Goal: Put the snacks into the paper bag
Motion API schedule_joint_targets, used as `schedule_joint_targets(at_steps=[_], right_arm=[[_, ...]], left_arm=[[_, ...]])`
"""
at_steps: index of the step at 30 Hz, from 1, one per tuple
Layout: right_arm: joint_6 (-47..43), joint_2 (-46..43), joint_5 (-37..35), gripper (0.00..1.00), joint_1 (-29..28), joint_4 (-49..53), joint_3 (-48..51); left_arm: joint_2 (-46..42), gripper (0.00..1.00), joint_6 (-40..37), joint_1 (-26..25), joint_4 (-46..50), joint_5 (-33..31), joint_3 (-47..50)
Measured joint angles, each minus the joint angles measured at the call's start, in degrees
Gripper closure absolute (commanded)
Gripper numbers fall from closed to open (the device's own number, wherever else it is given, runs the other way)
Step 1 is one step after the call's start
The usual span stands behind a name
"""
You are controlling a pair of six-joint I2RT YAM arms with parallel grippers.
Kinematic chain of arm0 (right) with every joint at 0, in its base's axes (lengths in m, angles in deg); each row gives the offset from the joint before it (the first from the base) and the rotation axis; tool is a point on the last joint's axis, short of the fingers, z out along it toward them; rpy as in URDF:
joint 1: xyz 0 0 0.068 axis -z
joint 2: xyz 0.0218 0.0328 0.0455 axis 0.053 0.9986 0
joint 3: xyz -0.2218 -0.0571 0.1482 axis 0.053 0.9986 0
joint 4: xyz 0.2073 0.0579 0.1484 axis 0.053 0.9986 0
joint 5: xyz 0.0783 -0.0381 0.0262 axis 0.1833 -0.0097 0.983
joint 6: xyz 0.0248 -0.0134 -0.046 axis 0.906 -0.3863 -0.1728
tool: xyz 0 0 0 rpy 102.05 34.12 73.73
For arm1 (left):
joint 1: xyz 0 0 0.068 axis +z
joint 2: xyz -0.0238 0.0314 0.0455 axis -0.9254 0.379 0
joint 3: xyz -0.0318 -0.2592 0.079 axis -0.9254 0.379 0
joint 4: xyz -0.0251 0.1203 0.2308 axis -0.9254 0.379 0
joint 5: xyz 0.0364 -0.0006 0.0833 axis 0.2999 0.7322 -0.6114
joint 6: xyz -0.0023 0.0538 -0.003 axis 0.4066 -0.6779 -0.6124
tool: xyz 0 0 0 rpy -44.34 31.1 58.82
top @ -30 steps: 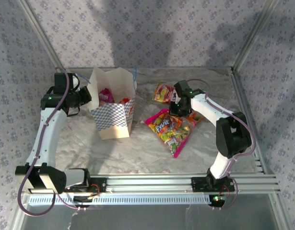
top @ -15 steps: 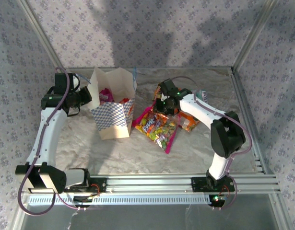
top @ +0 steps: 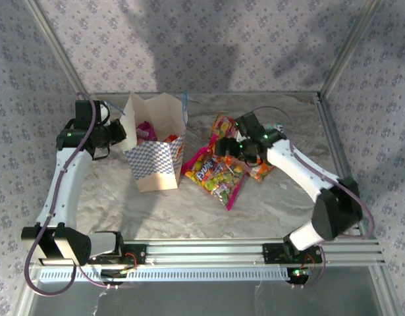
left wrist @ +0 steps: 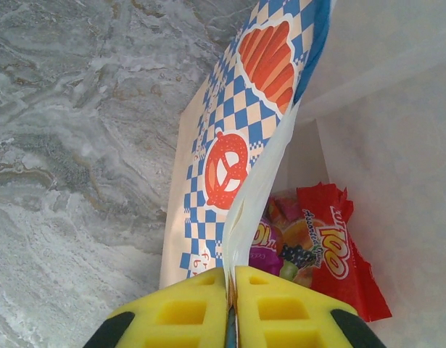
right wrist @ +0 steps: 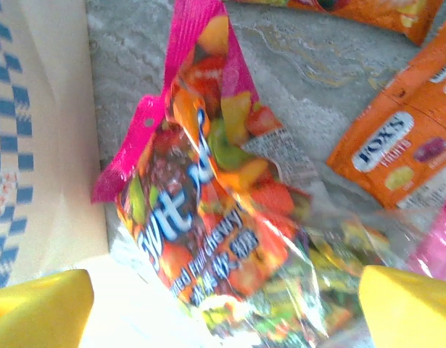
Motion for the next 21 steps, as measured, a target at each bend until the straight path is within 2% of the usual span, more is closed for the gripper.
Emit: schedule_joint_targets(at_steps=[4,7,13,21], right_arm=[[1.29,-8.33,-0.96,0.0,0.94,0.74,6.78],[1.42,-10.95,-0.28,0.0,2.36,0.26,10.56],[0.24,-7.98,4.39,0.0,4.13,-5.09,18.86],[-0.76,-5.64,11.87,0.0,5.07,-14.29,23.15]], left_arm=[[0.09,0.9,0.0,0.0,-0.02,0.04,0.0],[0.33,0.9,0.02,0.0,-0.07,0.04,0.0],[0.92,0.9,0.02,0.0,-0.28,0.5,0.0],[0.92,0.9,0.02,0.0,-0.46,0.9,0.0]])
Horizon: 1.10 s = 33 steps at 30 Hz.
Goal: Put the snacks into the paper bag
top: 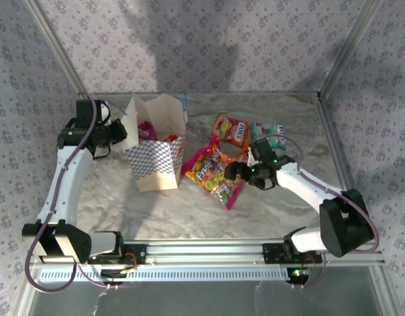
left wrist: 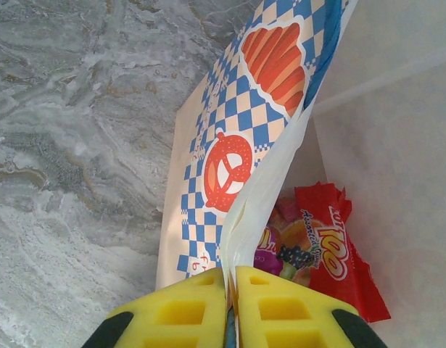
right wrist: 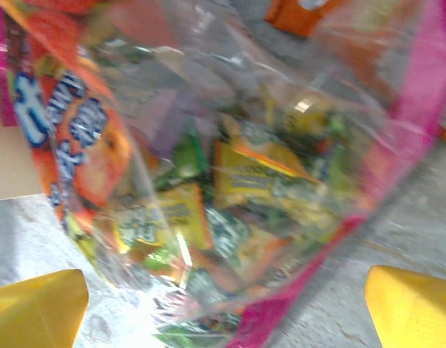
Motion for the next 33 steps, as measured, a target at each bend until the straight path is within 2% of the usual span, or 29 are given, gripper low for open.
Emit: schedule_joint_targets(at_steps=[13,22,27,30,33], right_arm=[[0.02,4.31,3.93,0.0,0.74,-9.42,4.9],[-0.42,8.48,5.7,0.0,-2.16,-16.74,5.29],[0.15,10.16,5.7,0.0,-2.19,-17.07,4.55],[0.76,11.32,5.57,0.03,-2.19,-15.52,3.08],[1.27,12.28,4.57,0.11,-2.45,-13.97,1.81]], left_arm=[[-0.02,0.9,-0.72,-0.02,0.09,-0.09,0.0],[0.0,0.9,-0.87,-0.02,0.31,-0.07,0.0],[-0.02,0.89,-0.87,0.0,0.46,-0.09,0.0],[-0.02,0.89,-0.87,-0.02,0.48,-0.09,0.0],[-0.02,0.9,-0.9,0.0,0.5,-0.07,-0.02]])
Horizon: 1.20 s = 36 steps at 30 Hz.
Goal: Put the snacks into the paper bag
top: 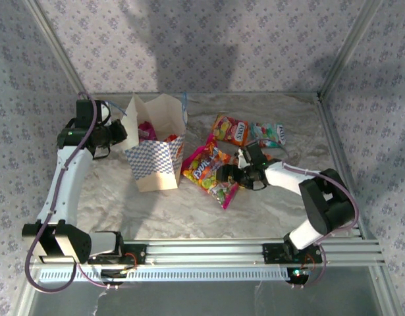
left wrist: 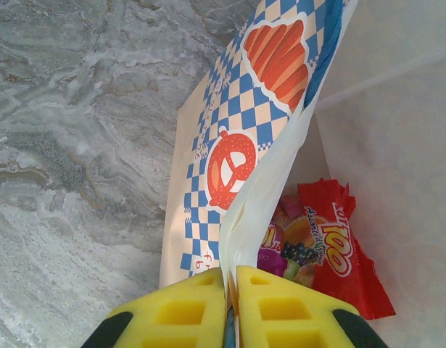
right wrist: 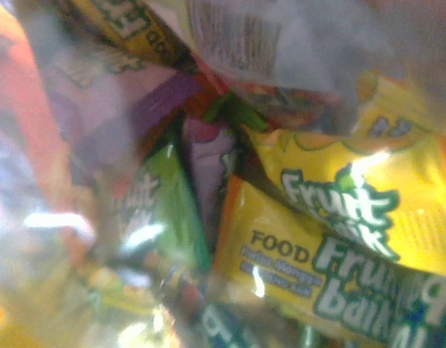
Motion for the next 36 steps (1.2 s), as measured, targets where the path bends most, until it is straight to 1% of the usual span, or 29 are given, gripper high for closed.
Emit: schedule_joint_targets(at_steps=[4,7,9,12,14,16,27,32,36], right_arm=[[0.55,0.72,-1.29,0.21,-0.17,1.62,-1.22],[0.83,1.11,-1.51,0.3,-0.61,0.44,-1.36],[0.85,1.44,-1.6,0.37,-1.16,-0.76,-1.68],[0.81,1.4,-2.25,0.54,-1.57,-0.72,-2.6],[0.87,1.29,-2.86,0.62,-1.62,0.22,-3.63],[0.55,0.92,-3.48,0.67,-1.62,1.44,-4.83],[-1.22,-2.36,-7.54,0.71,-1.77,11.8,-9.38],[-2.84,-3.76,-9.97,0.72,-1.81,17.92,-13.2],[-4.55,-5.49,-11.98,0.75,-1.81,22.16,-16.85]], left_arm=[[-0.09,0.89,0.0,0.0,0.02,-0.02,0.0],[-0.13,0.9,-0.04,-0.02,0.04,-0.15,0.0],[-0.13,0.9,-0.11,0.0,0.07,-0.17,0.0],[-0.13,0.9,-0.15,0.0,0.09,-0.17,0.0],[-0.13,0.9,-0.15,-0.02,0.09,-0.17,0.0],[-0.13,0.9,-0.17,-0.02,0.09,-0.17,0.0],[-0.15,0.9,-0.15,-0.02,0.11,-0.17,0.0],[-0.22,0.9,-0.15,-0.02,0.11,-0.17,0.0],[-0.22,0.9,-0.15,-0.02,0.11,-0.17,0.0]])
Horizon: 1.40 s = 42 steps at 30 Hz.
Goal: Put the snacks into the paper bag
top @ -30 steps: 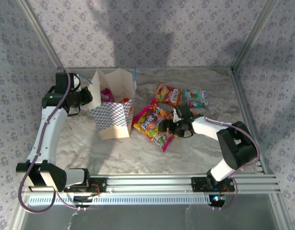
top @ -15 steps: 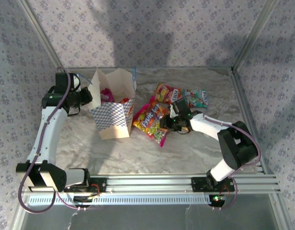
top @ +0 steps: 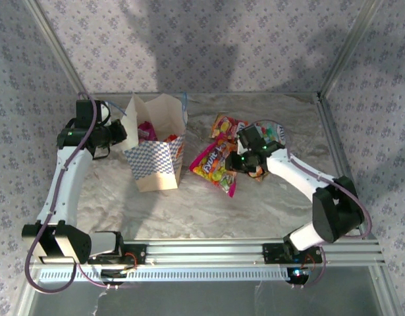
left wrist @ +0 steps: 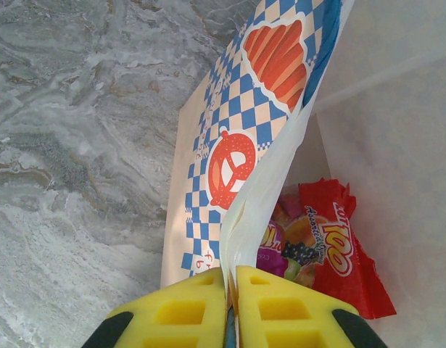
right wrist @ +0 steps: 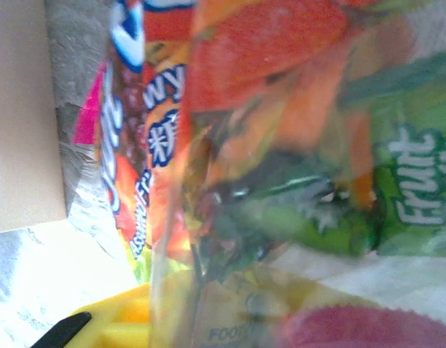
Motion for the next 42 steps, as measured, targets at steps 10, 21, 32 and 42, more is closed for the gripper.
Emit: schedule_joint_targets(at_steps=[10,21,32,42], right_arm=[[-3.02,-2.23,-3.58,0.76,0.07,6.05,-5.44],[-4.59,-4.52,-5.46,0.81,0.37,10.93,-10.03],[-5.6,-6.49,-5.86,0.85,0.48,12.9,-12.79],[-6.29,-8.02,-7.04,0.85,-0.04,15.74,-18.25]], left_arm=[[0.0,0.9,0.02,0.02,0.02,0.0,-0.07],[0.0,0.9,0.0,0.0,0.02,0.0,-0.09],[0.0,0.9,0.0,0.0,0.02,0.0,-0.09],[0.0,0.9,0.0,0.0,0.09,0.02,-0.59]])
